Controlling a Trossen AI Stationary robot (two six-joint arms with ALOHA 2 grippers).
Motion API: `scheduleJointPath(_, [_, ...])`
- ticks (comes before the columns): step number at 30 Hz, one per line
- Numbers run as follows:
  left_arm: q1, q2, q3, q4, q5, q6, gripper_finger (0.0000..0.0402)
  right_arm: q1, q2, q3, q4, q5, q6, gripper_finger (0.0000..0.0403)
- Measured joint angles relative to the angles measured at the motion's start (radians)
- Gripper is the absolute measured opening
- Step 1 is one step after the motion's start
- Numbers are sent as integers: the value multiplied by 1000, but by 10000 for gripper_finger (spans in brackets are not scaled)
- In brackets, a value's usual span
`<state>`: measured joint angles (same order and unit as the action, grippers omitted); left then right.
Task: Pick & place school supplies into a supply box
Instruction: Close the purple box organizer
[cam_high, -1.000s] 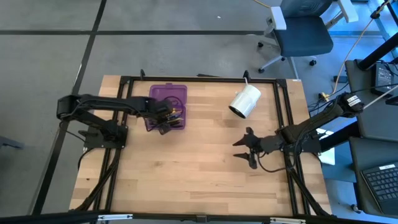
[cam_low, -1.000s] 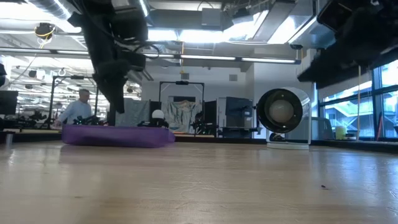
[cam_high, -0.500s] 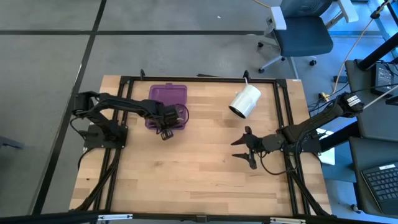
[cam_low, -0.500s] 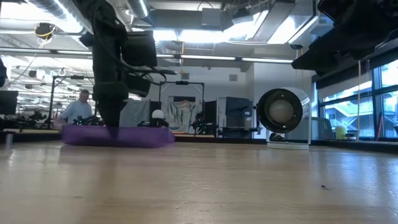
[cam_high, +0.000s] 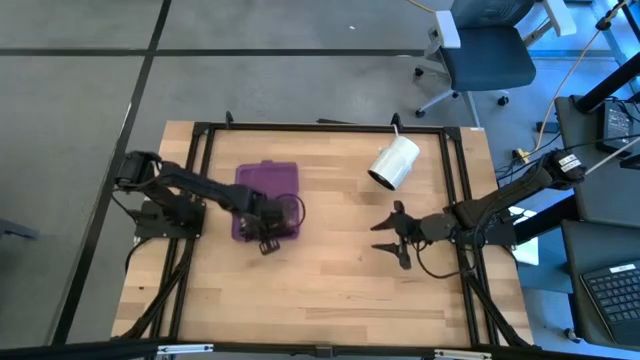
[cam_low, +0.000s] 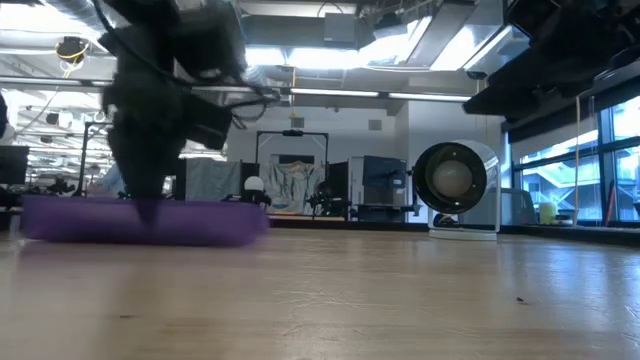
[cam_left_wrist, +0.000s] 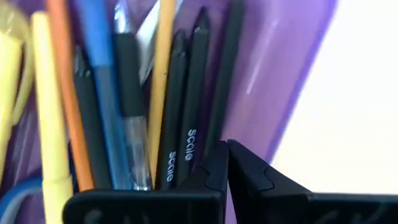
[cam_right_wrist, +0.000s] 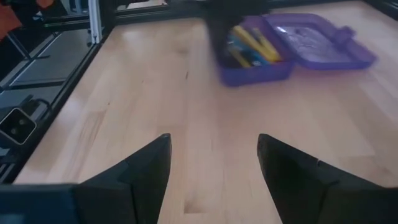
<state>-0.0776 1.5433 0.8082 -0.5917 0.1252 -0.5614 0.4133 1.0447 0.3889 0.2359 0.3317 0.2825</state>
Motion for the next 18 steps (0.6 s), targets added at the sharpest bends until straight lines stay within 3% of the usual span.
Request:
scheduleJointPath(8, [-261, 0, 0, 203, -9, -196, 2, -16, 82, -1, 150, -1, -25, 242])
scheduleJointPath(15, [-395, 0, 16, 174, -89, -341, 2, -63, 334, 1, 435, -3, -108, 242])
scheduleJointPath(18, [-429, -14, 62, 104, -145, -343, 2, -114, 444, 33, 475, -4, -105, 242])
